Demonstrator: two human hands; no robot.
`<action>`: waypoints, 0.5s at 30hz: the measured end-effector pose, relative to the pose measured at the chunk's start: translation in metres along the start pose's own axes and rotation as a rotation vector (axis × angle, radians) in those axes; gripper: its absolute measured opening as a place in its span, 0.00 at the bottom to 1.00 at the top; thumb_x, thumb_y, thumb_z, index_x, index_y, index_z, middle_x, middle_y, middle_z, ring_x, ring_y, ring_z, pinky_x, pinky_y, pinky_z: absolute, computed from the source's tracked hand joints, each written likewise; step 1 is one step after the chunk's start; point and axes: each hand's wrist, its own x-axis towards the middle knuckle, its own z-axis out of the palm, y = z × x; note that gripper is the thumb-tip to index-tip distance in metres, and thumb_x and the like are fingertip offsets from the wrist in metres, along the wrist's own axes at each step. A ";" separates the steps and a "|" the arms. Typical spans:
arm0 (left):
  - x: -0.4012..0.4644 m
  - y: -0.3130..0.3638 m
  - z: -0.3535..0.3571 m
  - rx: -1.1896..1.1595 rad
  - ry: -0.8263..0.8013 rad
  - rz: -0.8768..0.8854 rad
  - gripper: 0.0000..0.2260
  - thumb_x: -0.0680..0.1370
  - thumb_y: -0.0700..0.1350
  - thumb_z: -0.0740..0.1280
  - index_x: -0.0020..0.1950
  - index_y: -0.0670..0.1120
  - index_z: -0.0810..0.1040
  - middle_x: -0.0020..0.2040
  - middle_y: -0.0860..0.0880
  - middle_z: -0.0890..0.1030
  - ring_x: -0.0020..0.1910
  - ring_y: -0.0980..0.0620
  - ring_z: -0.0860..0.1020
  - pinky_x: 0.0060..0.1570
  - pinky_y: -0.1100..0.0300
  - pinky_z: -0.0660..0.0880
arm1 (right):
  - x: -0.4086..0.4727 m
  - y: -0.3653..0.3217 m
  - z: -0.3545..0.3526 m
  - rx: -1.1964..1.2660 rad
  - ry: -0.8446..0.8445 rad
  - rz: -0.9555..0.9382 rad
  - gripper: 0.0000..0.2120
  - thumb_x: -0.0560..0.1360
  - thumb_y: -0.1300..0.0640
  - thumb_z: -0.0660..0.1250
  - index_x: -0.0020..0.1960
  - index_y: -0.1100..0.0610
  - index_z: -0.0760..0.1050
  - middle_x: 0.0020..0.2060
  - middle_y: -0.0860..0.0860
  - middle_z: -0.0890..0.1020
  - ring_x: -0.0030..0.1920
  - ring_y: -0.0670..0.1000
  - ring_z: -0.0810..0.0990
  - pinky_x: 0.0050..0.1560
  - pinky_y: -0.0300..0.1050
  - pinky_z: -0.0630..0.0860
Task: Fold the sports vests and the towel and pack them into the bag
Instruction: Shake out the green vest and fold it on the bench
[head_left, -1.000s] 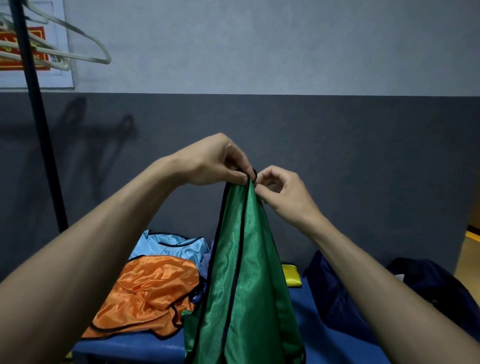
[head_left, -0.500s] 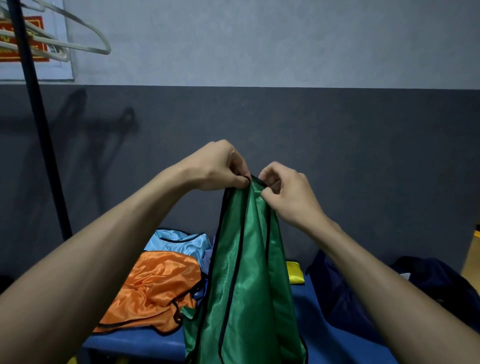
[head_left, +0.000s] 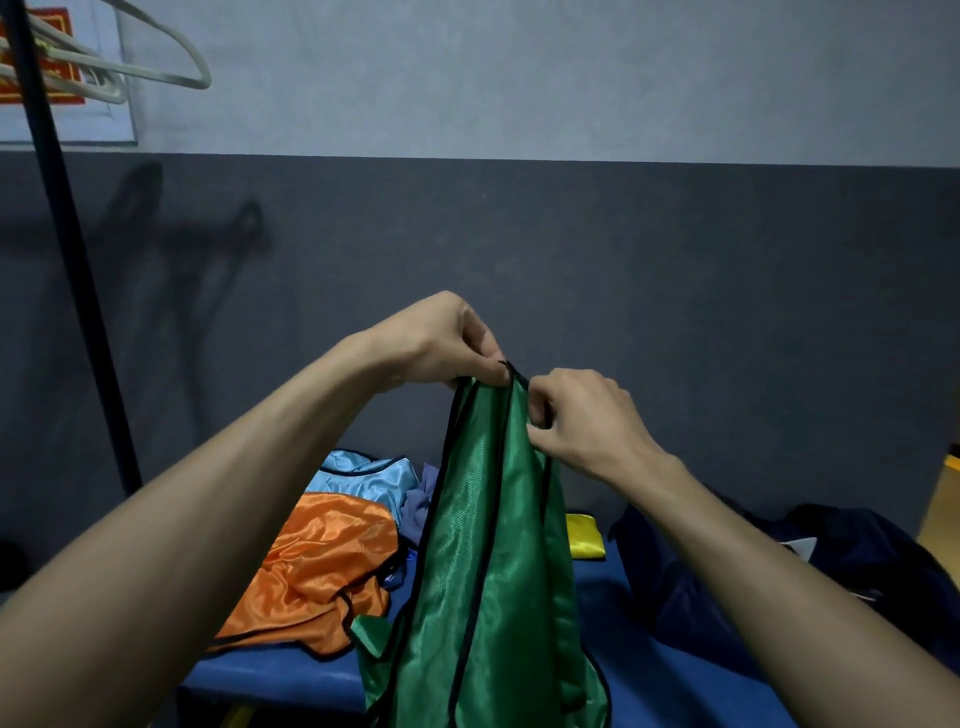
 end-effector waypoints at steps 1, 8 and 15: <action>0.000 -0.001 0.001 -0.010 -0.028 -0.004 0.02 0.74 0.41 0.77 0.42 0.44 0.87 0.32 0.52 0.83 0.32 0.59 0.77 0.34 0.66 0.76 | 0.001 0.002 0.003 -0.007 -0.001 0.023 0.08 0.72 0.52 0.69 0.38 0.50 0.71 0.38 0.46 0.78 0.42 0.52 0.76 0.39 0.47 0.69; 0.003 -0.008 0.008 0.138 0.062 -0.088 0.04 0.71 0.45 0.77 0.38 0.46 0.86 0.29 0.53 0.82 0.27 0.59 0.77 0.29 0.67 0.72 | -0.004 0.022 0.003 0.411 -0.065 -0.012 0.11 0.72 0.64 0.66 0.42 0.48 0.77 0.35 0.49 0.82 0.38 0.54 0.79 0.41 0.53 0.77; 0.007 -0.006 0.020 0.176 0.152 -0.143 0.07 0.69 0.49 0.76 0.37 0.45 0.85 0.29 0.55 0.81 0.29 0.58 0.76 0.27 0.68 0.69 | -0.018 0.004 0.001 0.698 -0.118 0.113 0.10 0.78 0.53 0.67 0.41 0.49 0.85 0.29 0.47 0.79 0.31 0.49 0.73 0.36 0.48 0.69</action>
